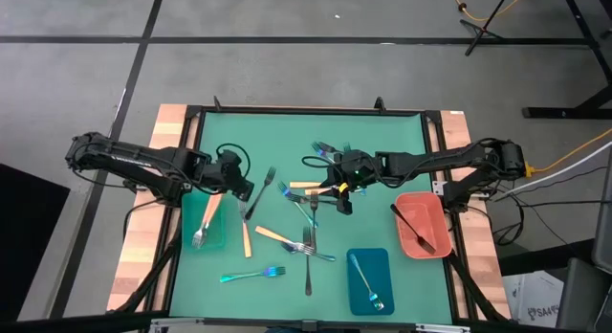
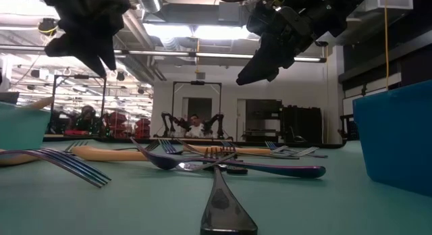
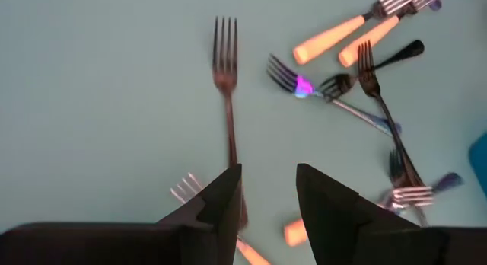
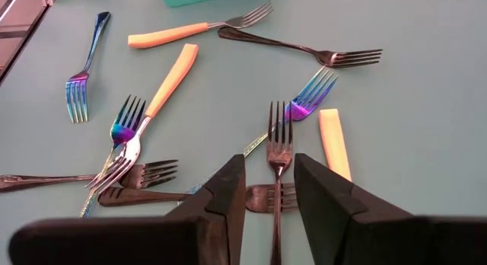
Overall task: Sort silverware by color (type)
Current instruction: Put the black fork into the orange bin
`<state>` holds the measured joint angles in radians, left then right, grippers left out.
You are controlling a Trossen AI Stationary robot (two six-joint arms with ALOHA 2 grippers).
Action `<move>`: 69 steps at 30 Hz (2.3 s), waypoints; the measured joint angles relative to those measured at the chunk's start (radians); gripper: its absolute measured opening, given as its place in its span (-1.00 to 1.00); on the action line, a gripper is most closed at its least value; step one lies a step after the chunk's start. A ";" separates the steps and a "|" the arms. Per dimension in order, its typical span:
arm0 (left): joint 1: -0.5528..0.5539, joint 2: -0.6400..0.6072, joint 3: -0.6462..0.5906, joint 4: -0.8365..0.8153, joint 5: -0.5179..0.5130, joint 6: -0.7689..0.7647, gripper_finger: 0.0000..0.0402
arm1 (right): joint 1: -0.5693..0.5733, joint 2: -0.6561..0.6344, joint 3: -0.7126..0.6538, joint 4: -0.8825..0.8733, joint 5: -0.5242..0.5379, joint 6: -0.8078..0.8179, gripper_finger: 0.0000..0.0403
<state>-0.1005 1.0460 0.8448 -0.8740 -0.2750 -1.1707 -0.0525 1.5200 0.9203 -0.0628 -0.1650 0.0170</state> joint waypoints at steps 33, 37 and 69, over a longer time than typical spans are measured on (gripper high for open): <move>0.000 0.521 0.000 0.179 -0.054 0.161 -0.40 | 0.000 0.000 0.000 0.001 0.000 0.000 -0.47; 0.000 0.550 0.000 0.210 -0.054 0.161 -0.40 | 0.000 0.000 0.000 0.001 0.000 0.000 -0.47; 0.000 0.618 0.000 0.252 -0.043 0.154 -0.83 | 0.000 0.000 0.000 0.002 0.000 0.000 -0.47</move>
<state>-0.1009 1.6642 0.8452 -0.6220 -0.3183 -1.0168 -0.0528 1.5200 0.9203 -0.0612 -0.1650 0.0170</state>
